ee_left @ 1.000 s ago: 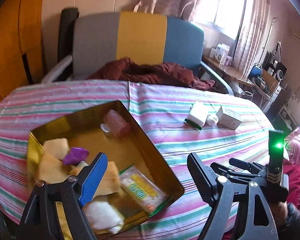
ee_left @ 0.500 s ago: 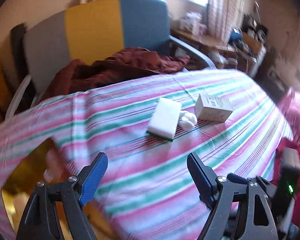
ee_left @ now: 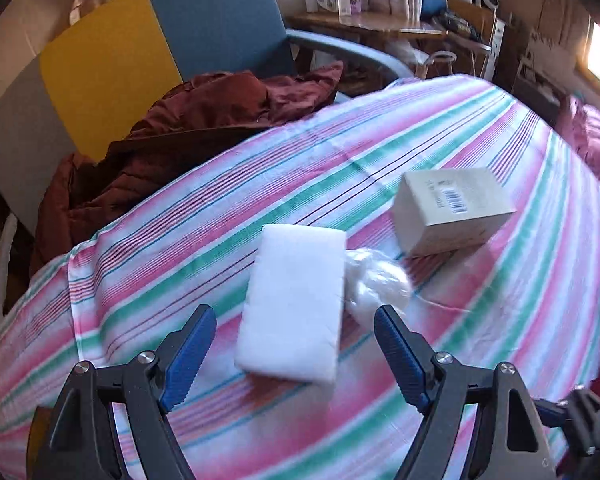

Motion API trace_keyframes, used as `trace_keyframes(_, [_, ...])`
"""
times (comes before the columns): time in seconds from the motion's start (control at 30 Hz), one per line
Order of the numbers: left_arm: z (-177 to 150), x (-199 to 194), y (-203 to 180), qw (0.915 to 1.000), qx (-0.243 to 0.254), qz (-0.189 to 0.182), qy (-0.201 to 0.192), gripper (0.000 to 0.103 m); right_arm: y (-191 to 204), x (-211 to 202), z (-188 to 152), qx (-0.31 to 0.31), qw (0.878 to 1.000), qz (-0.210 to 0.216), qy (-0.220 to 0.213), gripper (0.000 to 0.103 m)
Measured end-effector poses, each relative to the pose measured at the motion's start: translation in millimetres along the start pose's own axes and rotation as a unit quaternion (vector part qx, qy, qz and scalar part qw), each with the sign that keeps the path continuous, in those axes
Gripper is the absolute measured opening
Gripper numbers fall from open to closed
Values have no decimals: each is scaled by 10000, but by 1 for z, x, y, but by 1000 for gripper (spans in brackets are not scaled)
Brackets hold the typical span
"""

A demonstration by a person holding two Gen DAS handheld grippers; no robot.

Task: Organize objects
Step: 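Grasp the white soap bar with the left gripper while the right grasps the wrapped ball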

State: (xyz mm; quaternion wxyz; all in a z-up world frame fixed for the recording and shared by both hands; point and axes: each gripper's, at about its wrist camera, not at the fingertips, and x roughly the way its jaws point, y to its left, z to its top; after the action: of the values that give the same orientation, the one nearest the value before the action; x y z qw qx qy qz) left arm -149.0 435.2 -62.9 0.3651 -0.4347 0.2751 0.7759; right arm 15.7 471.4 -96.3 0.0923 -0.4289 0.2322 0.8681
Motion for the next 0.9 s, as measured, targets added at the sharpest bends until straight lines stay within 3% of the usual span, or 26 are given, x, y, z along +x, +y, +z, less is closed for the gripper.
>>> trace_keyframes(0.1, [3, 15, 3, 9999, -47, -113, 106, 82, -5, 2, 0, 63, 10000, -12, 23, 83])
trace_keyframes(0.2, [1, 24, 6, 9998, -118, -71, 168, 58, -6, 4, 1, 87, 10000, -28, 12, 83])
trace_keyframes(0.43, [-11, -5, 30, 9973, -655, -307, -115, 57, -7, 6, 8, 224, 9997, -36, -26, 81])
trace_keyframes(0.63, [-20, -38, 55, 9921, -1190, -239, -322, 57, -6, 18, 42, 476, 9984, 222, -198, 79])
trace_keyframes(0.9, [-41, -86, 68, 9873, -1438, -301, -612, 57, 0, 64, 97, 785, 9962, 325, -171, 60])
